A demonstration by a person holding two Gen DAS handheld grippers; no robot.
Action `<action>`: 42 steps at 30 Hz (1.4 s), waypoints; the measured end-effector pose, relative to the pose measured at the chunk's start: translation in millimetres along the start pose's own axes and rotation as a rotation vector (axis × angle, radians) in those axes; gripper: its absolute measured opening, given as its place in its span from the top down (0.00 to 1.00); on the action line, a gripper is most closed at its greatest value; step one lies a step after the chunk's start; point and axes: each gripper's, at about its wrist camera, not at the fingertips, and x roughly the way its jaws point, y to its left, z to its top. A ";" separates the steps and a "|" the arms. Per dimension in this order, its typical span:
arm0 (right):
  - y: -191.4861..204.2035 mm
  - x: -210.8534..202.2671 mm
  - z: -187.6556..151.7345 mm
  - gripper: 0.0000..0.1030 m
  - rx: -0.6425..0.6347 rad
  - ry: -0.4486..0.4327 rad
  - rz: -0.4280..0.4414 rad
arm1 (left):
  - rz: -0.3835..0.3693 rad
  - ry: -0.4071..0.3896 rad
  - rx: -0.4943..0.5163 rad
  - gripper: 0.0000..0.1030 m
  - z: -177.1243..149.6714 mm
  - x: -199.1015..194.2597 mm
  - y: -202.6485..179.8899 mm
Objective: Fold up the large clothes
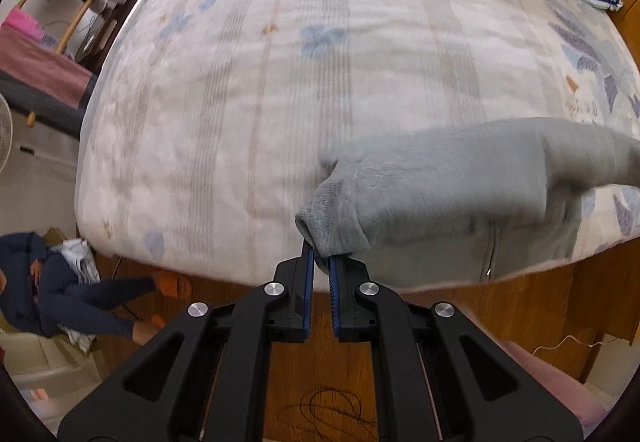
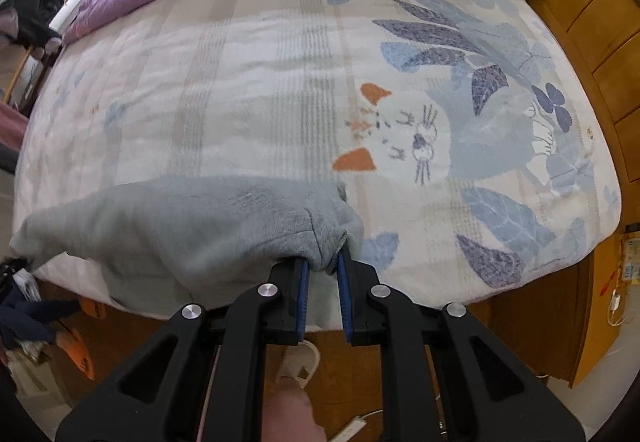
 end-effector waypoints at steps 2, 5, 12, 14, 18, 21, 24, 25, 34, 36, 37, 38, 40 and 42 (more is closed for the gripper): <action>-3.9 8.7 -16.7 0.88 0.011 0.013 0.017 | -0.003 0.020 -0.007 0.94 -15.3 9.9 1.0; -2.5 29.2 -39.1 0.88 0.009 0.057 0.028 | -0.016 0.065 -0.003 0.93 -36.6 30.2 -4.7; 3.9 93.0 -94.2 0.88 -0.009 0.196 -0.040 | 0.019 0.180 0.001 0.93 -79.2 84.6 -12.4; -0.2 106.9 -104.7 0.87 0.004 0.259 -0.045 | 0.034 0.216 0.000 0.89 -88.3 92.1 -8.6; -14.5 116.4 -116.8 0.38 0.071 0.373 -0.025 | 0.021 0.221 -0.012 0.41 -99.4 87.9 2.9; -31.8 101.9 -119.1 0.13 0.147 0.373 0.012 | -0.019 0.242 -0.050 0.29 -98.2 83.5 15.1; -49.5 92.9 -112.0 0.10 0.216 0.399 0.029 | -0.075 0.244 -0.103 0.24 -84.3 82.0 25.0; -55.4 91.8 -106.0 0.10 0.235 0.403 0.030 | -0.090 0.251 -0.120 0.22 -77.6 83.4 26.9; -81.2 121.5 -20.6 0.09 0.418 0.417 0.085 | -0.201 0.306 -0.257 0.20 -3.8 116.2 37.5; -79.2 132.1 -3.8 0.09 0.435 0.429 0.093 | -0.196 0.317 -0.273 0.14 13.7 126.2 36.0; -77.9 139.7 4.5 0.10 0.443 0.438 0.104 | -0.199 0.318 -0.280 0.14 20.3 130.8 35.4; -76.2 147.5 11.6 0.10 0.450 0.452 0.107 | -0.203 0.329 -0.285 0.14 28.6 138.0 34.0; -73.3 159.6 21.8 0.09 0.457 0.469 0.112 | -0.213 0.356 -0.295 0.14 39.1 150.1 31.2; -69.9 172.2 28.4 0.09 0.459 0.488 0.118 | -0.225 0.377 -0.309 0.14 48.0 163.3 29.8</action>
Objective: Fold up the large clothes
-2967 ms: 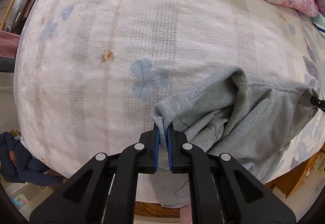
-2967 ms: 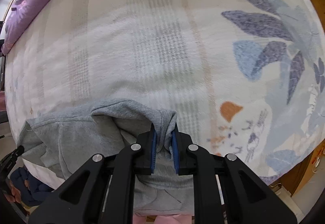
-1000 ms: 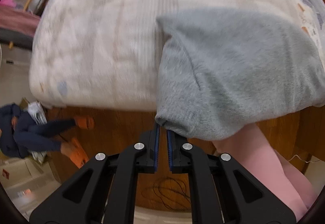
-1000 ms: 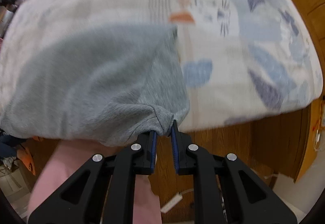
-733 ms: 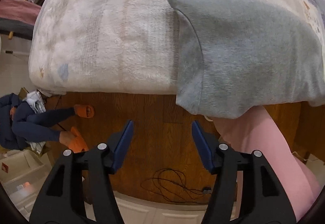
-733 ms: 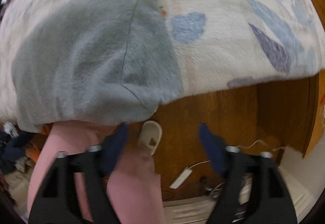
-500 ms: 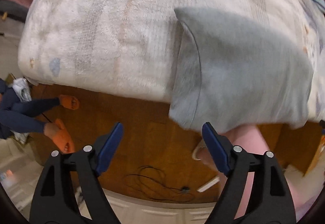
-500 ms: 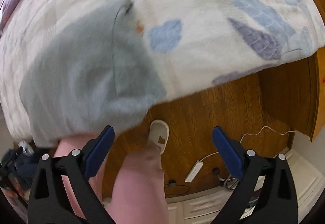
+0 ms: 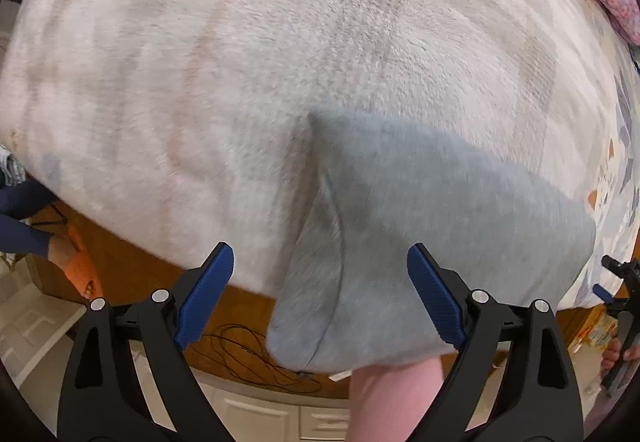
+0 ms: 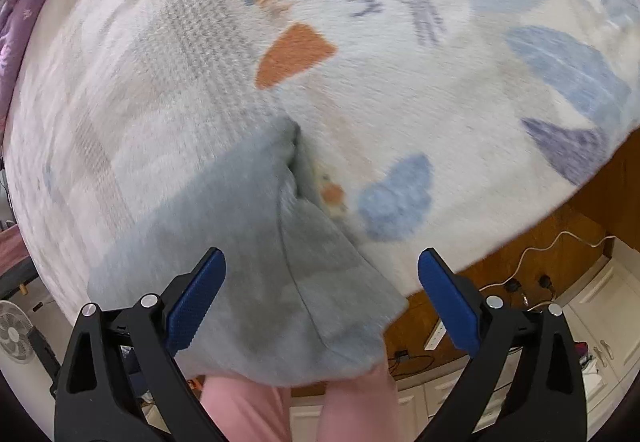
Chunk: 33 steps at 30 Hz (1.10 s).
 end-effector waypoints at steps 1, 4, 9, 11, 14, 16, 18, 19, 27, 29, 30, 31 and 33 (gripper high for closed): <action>2.6 5.5 5.8 0.09 0.006 0.012 -0.003 | -0.004 0.016 -0.011 0.14 6.1 5.3 -1.0; 8.7 21.2 17.0 0.09 0.014 0.055 0.111 | -0.042 0.063 -0.065 0.14 22.4 21.6 -1.2; 16.4 39.3 16.4 0.14 0.071 0.076 0.199 | -0.111 0.018 -0.090 0.83 35.3 28.9 -5.2; 25.1 32.2 11.6 0.37 0.049 0.032 0.150 | -0.093 0.010 -0.093 0.86 36.7 24.0 -9.4; 38.1 16.8 8.1 0.76 0.010 -0.020 0.148 | -0.098 -0.058 -0.073 0.88 37.8 1.3 -16.5; 41.7 5.3 10.8 0.84 0.002 -0.053 0.163 | -0.117 -0.102 -0.083 0.89 39.5 -13.9 -16.5; 39.6 -3.4 18.5 0.90 0.023 -0.082 0.175 | -0.122 -0.122 -0.092 0.90 45.1 -24.1 -18.1; 38.5 -9.8 25.7 0.92 0.038 -0.108 0.164 | -0.119 -0.128 -0.092 0.90 49.2 -26.8 -20.1; 36.1 -32.5 76.1 0.86 0.059 -0.105 0.170 | -0.084 -0.112 -0.098 0.91 83.0 -23.8 -32.9; 35.2 -21.3 72.5 0.35 0.022 -0.039 0.131 | -0.090 -0.103 -0.095 0.91 79.5 -20.0 -25.8; 34.2 -18.0 67.9 0.16 0.018 -0.034 0.100 | -0.090 -0.103 -0.094 0.91 78.5 -17.5 -25.3; 29.6 -11.0 61.9 0.16 0.009 -0.026 0.076 | -0.090 -0.102 -0.092 0.90 76.5 -16.9 -23.5; 21.9 11.2 51.5 0.26 0.010 0.053 0.132 | -0.098 -0.103 -0.091 0.90 74.8 -17.9 -21.4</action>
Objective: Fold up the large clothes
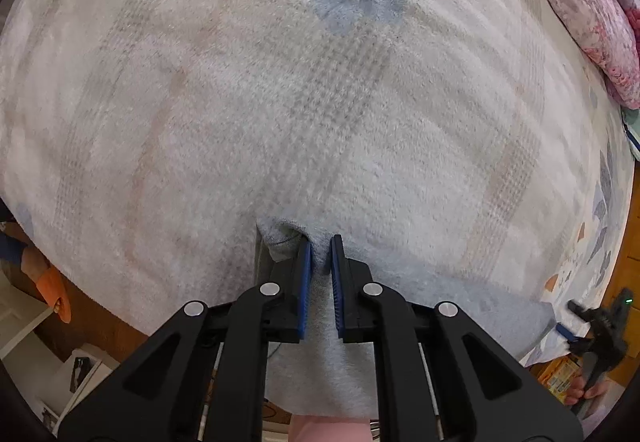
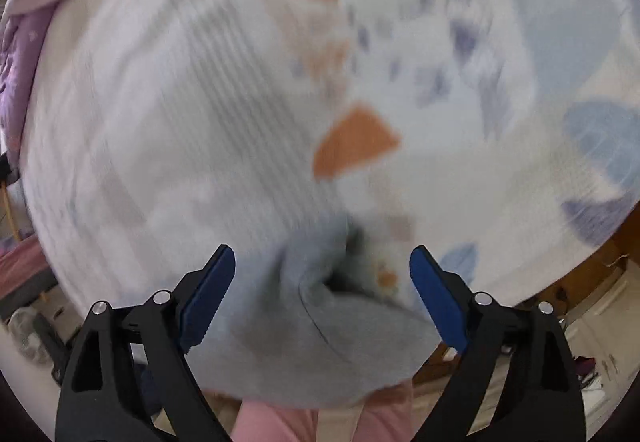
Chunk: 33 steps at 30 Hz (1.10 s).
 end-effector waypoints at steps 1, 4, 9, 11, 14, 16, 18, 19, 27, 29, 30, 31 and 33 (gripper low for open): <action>-2.8 7.1 -3.1 0.35 0.012 0.029 0.039 | -0.004 0.001 0.000 0.90 -0.6 -1.2 1.2; -1.9 36.8 -9.5 0.43 0.019 0.124 0.150 | -0.007 0.001 -0.001 0.90 -0.8 -2.6 -1.0; 10.9 33.0 -12.0 0.79 0.056 0.060 0.188 | 0.021 -0.003 0.039 0.90 -3.8 -12.1 -8.2; 21.1 11.2 -16.0 0.85 0.024 -0.003 0.176 | 0.019 -0.017 0.053 0.90 -4.0 -17.6 -8.1; 31.5 -2.0 -10.2 0.87 0.024 -0.036 0.181 | 0.039 -0.121 0.063 0.95 1.9 -38.5 -7.9; 37.5 -3.9 -0.7 0.87 0.026 -0.029 0.183 | 0.021 -0.147 0.052 0.95 16.8 -51.3 -8.1; 44.7 -6.2 12.9 0.88 0.032 -0.059 0.143 | -0.013 -0.091 0.039 0.95 39.2 -48.1 -8.0; 36.9 -10.9 18.9 0.89 0.038 -0.067 0.138 | 0.004 -0.089 0.026 0.94 49.8 -46.8 -7.6; 35.8 15.6 45.0 0.76 0.063 0.004 0.088 | 0.039 0.036 0.121 0.45 29.7 -19.9 -14.5; 43.9 4.9 29.5 0.22 -0.031 -0.003 0.055 | 0.047 0.047 0.142 0.27 9.5 -13.1 -12.0; 44.9 -0.9 21.9 0.10 -0.058 -0.026 0.024 | 0.050 0.072 0.146 0.27 -3.4 -5.0 -8.2; 45.5 -4.0 18.0 0.10 -0.078 -0.041 0.005 | 0.052 0.105 0.134 0.27 -11.5 3.0 -3.6; 43.9 -0.7 15.7 0.10 -0.117 -0.017 0.004 | 0.003 0.184 0.044 0.27 -25.5 23.8 12.6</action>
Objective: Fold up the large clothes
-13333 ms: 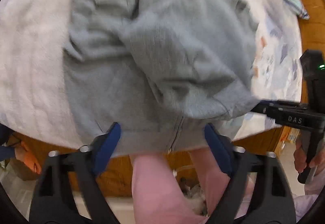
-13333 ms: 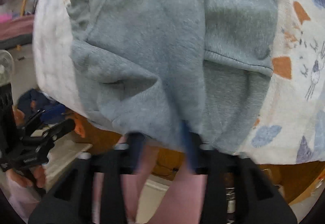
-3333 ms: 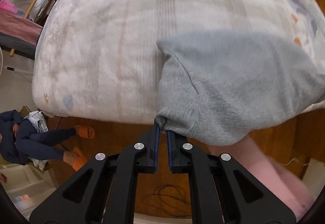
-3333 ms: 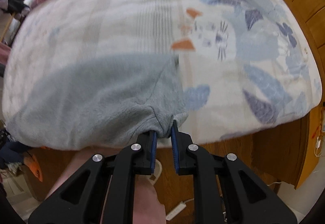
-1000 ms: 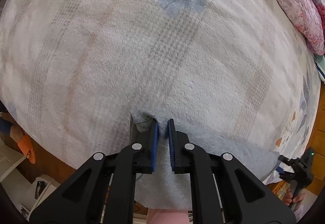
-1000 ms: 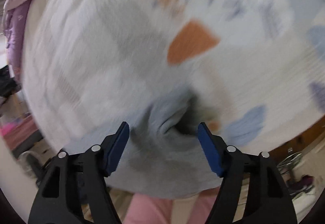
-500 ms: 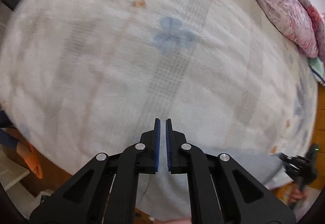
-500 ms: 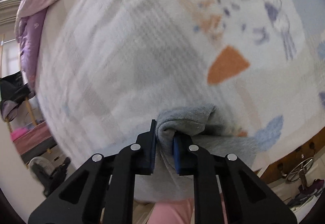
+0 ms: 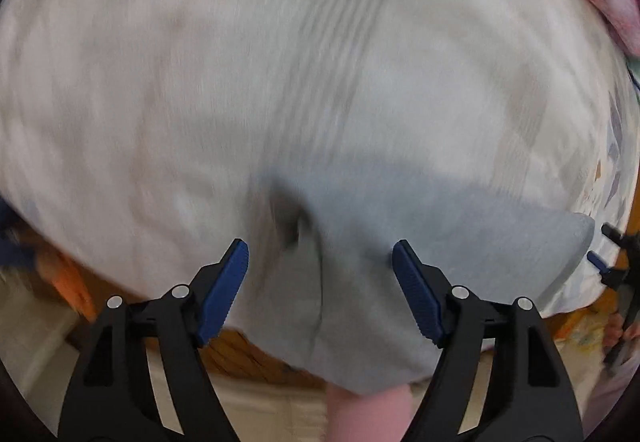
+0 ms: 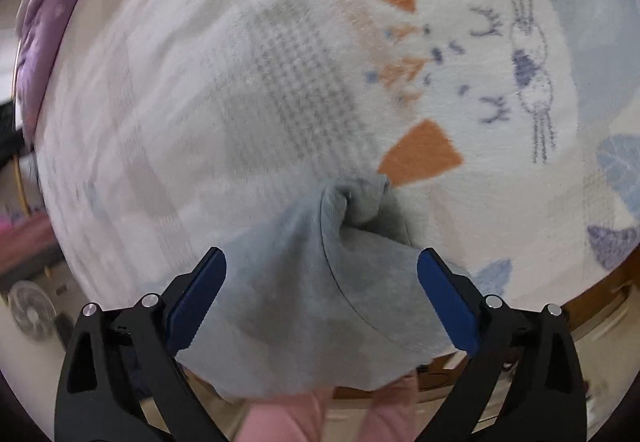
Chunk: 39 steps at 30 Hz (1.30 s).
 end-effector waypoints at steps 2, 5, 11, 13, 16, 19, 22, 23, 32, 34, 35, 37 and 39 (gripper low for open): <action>-5.4 8.7 2.7 0.10 0.027 0.018 -0.018 | -0.142 -0.017 -0.106 0.55 -0.6 13.2 15.8; -10.9 20.4 8.8 0.20 0.065 0.025 0.031 | -0.226 -0.046 -0.188 0.88 9.2 17.0 22.2; 12.7 23.8 -1.9 0.85 -0.018 0.106 -0.010 | -0.134 -0.191 -0.054 0.90 29.7 -35.1 -13.6; 4.2 28.0 -0.9 0.86 0.021 0.108 -0.027 | -0.095 -0.164 -0.051 0.89 42.5 -24.1 -12.7; -10.7 43.7 14.3 0.67 0.131 0.096 -0.045 | -0.022 -0.064 -0.062 0.72 52.5 3.0 -11.7; -6.9 32.0 14.1 0.37 0.124 0.083 -0.146 | 0.146 -0.150 0.039 0.30 38.6 -23.8 -15.4; 16.2 -7.4 -11.3 0.37 -0.044 -0.051 -0.186 | 0.168 -0.222 0.068 0.29 13.8 -54.0 -11.6; 25.7 -22.0 -26.4 0.37 -0.101 -0.120 -0.201 | 0.127 -0.231 0.065 0.33 5.3 -59.5 -9.7; 27.6 55.2 -111.6 0.89 -0.211 0.014 -0.182 | 0.025 -0.089 0.052 0.91 -43.4 26.8 -20.9; 5.6 93.7 -122.4 0.97 -0.138 0.102 -0.187 | 0.006 -0.055 -0.008 0.90 -43.3 44.7 -9.0; 5.0 93.5 -125.2 0.97 -0.130 0.089 -0.182 | -0.014 -0.050 -0.037 0.89 -42.3 42.8 -4.3; 9.1 81.0 -126.0 0.91 -0.121 0.078 -0.181 | -0.018 -0.031 -0.057 0.72 -40.3 30.9 -1.8; 8.8 53.7 -123.8 0.69 -0.064 0.052 -0.147 | -0.010 -0.044 -0.069 0.08 -38.4 11.5 -1.7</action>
